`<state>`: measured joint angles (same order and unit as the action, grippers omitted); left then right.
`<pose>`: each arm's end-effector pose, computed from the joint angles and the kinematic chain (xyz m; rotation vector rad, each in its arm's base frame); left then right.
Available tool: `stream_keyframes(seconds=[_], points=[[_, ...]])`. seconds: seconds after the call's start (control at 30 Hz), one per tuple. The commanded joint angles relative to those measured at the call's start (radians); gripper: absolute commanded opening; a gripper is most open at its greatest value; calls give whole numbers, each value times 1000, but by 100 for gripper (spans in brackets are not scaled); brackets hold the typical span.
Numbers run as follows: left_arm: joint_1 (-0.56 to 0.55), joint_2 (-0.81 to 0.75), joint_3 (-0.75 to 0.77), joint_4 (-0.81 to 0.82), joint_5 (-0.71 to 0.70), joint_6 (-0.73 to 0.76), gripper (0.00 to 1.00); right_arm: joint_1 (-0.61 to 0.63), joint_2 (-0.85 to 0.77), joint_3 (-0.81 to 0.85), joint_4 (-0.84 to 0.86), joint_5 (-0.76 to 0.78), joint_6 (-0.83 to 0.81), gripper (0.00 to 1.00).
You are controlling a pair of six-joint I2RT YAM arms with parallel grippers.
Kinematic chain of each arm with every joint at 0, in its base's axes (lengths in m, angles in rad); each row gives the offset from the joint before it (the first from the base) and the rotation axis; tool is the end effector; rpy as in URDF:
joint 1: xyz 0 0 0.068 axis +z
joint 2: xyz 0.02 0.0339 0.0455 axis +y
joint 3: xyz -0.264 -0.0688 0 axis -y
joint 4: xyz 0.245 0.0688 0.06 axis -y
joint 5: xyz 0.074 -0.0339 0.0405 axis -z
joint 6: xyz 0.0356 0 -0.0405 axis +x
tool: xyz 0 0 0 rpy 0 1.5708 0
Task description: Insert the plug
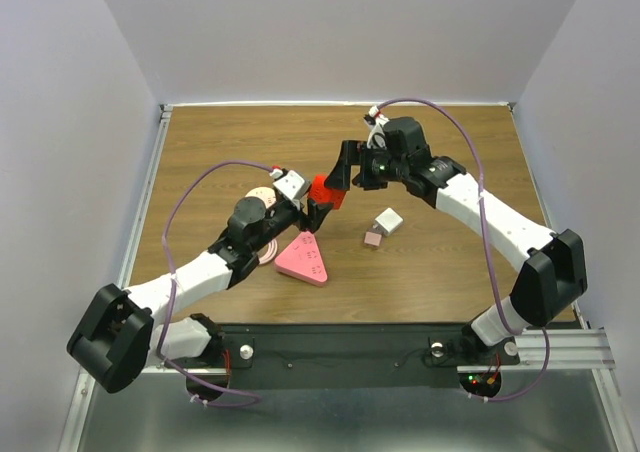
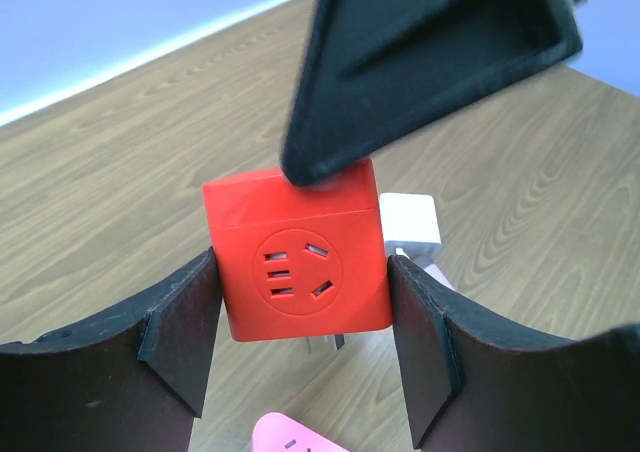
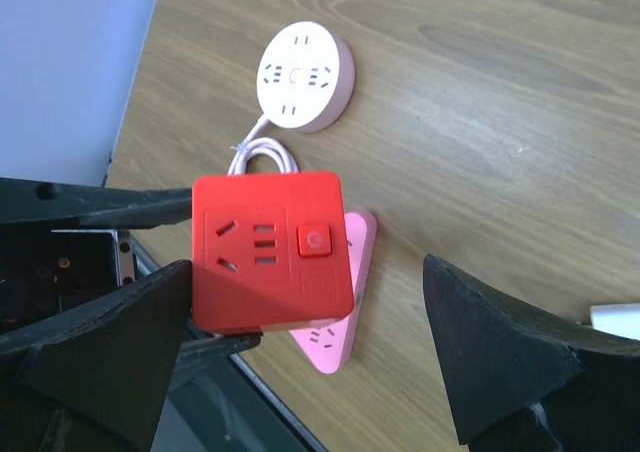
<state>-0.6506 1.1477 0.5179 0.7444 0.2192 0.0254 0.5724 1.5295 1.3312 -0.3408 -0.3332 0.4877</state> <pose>0.1966 -0.1594 0.2708 0.6644 1.3383 -0.6668 0.2908 0.2013 0.3326 -0.3062 2.2145 0.9609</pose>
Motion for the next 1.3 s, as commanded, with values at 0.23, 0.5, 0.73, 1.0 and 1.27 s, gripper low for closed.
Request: stream_keyframes(seconds=[0.23,0.5,0.73,1.0,1.27], points=[[-57,12,45,98,-207,37,0,6,-121,-107,48,2,38,99],[-106,133,99,142,-383,1,0,4,-184,-210,125,152,78,99],[-127,260,77,344,-495,-61,0,4,-195,-239,125,259,77,99],[-178,342,89,403,-566,-53,0,4,-169,-208,112,413,107,99],[-227,469,105,424,-771,-108,0,6,-129,-236,112,450,144,99]])
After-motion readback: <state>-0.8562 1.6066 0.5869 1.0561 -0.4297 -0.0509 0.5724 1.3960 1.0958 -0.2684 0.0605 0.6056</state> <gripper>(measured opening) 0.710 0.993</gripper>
